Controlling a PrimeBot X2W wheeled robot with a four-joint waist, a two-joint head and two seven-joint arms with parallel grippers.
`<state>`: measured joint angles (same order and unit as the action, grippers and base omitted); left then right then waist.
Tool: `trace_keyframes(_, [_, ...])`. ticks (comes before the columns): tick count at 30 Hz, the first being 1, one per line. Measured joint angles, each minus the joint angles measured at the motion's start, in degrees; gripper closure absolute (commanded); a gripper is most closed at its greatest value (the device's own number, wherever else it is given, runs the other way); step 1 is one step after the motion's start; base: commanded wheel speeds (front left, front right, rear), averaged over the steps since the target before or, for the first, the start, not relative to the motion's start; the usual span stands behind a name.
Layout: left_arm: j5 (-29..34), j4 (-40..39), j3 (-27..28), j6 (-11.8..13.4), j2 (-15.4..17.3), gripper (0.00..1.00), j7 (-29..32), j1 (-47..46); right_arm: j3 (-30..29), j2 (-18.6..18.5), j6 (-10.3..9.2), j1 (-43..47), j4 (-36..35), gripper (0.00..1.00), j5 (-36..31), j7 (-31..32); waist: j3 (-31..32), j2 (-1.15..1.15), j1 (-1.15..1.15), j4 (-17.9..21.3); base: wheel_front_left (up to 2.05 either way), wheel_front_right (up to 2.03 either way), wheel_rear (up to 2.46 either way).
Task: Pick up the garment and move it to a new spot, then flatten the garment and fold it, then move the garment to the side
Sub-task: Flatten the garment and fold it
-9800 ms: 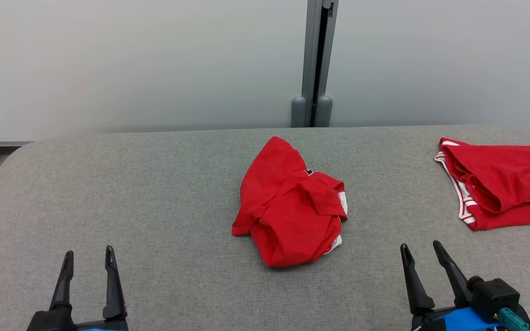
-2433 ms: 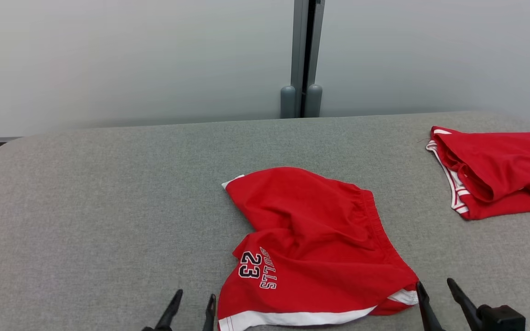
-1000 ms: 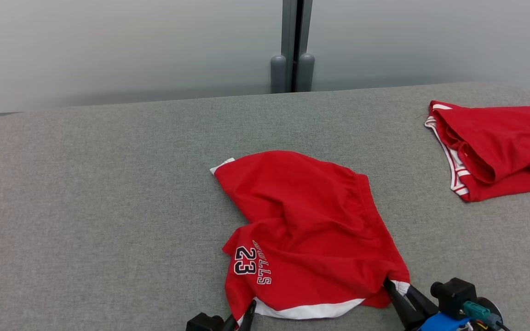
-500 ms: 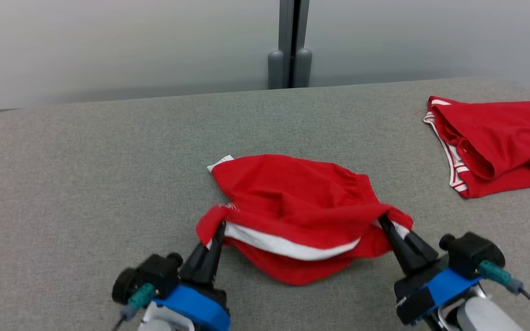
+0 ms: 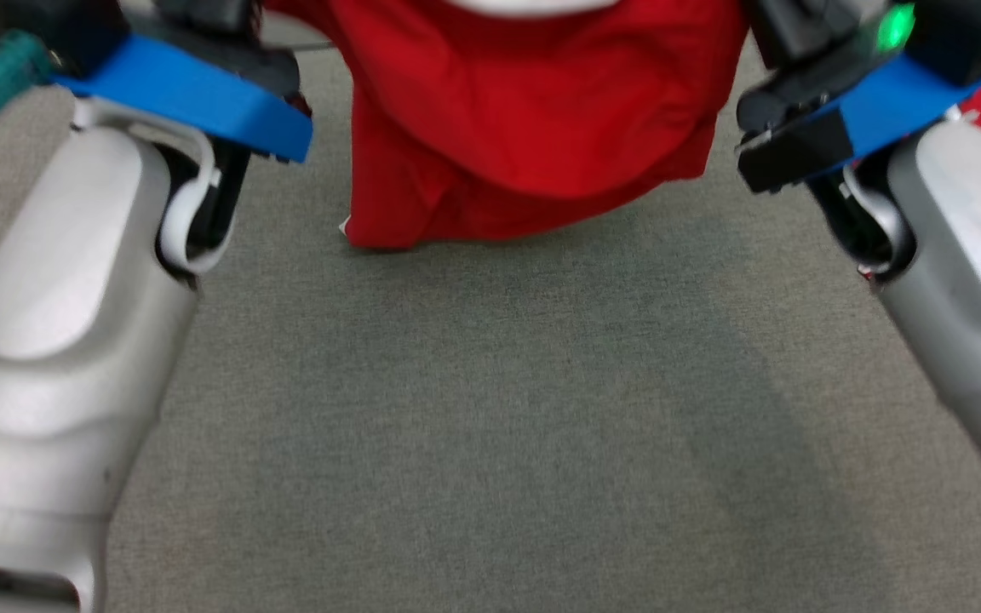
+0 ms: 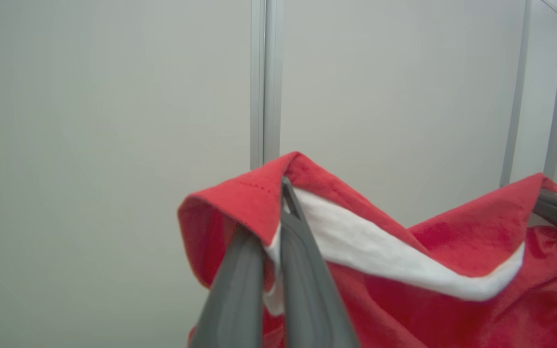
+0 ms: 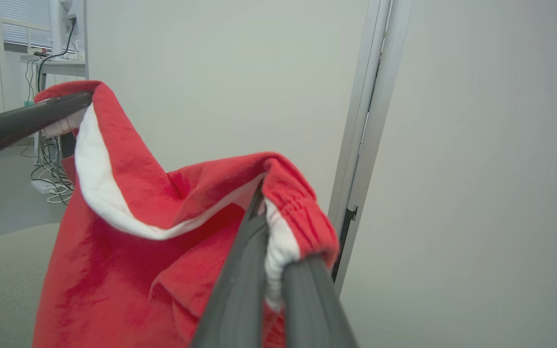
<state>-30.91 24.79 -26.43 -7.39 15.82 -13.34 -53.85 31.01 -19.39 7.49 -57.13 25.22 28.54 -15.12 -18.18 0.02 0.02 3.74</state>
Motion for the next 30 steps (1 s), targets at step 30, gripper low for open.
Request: trace_keyframes(30, [0.1,4.0,2.8,0.0,-1.5,1.0,-1.7,2.3,8.2,-1.2,0.0,-2.2,3.9,1.0,6.2,0.0,-9.0,-0.01,-0.03,-3.0,0.0,0.0,0.0])
